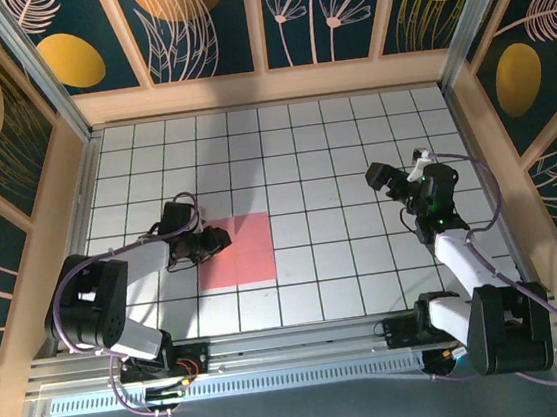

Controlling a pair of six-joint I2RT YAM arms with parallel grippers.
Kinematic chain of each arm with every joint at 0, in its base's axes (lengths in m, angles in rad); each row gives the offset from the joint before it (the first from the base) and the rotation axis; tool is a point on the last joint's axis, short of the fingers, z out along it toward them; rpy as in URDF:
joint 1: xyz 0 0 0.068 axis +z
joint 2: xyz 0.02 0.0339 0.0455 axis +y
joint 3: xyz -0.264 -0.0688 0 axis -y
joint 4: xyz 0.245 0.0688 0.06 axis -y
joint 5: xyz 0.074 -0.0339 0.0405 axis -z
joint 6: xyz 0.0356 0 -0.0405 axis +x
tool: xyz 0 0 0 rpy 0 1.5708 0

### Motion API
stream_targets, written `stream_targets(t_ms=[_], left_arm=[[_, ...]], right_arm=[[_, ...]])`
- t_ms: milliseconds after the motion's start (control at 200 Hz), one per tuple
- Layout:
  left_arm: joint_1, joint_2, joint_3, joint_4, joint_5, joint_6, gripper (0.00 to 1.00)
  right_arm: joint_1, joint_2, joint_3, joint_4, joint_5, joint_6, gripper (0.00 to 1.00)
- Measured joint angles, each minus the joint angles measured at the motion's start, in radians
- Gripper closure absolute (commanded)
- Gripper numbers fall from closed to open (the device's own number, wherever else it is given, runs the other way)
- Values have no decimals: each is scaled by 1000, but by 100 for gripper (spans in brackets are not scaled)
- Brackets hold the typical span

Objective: Fold a paper plane with a square sheet of paper (fold left side to right side)
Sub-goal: Move the square sheet of paper to the center of the table.

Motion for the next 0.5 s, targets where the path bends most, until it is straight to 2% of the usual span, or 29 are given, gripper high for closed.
stream_targets(t_ms=[160, 500], left_arm=[[-36, 68, 34, 50, -4, -60, 84], [-166, 308, 280, 128, -23, -151, 87]], right_arm=[[3, 0, 21, -22, 12, -2, 1], [5, 0, 39, -60, 39, -19, 1]])
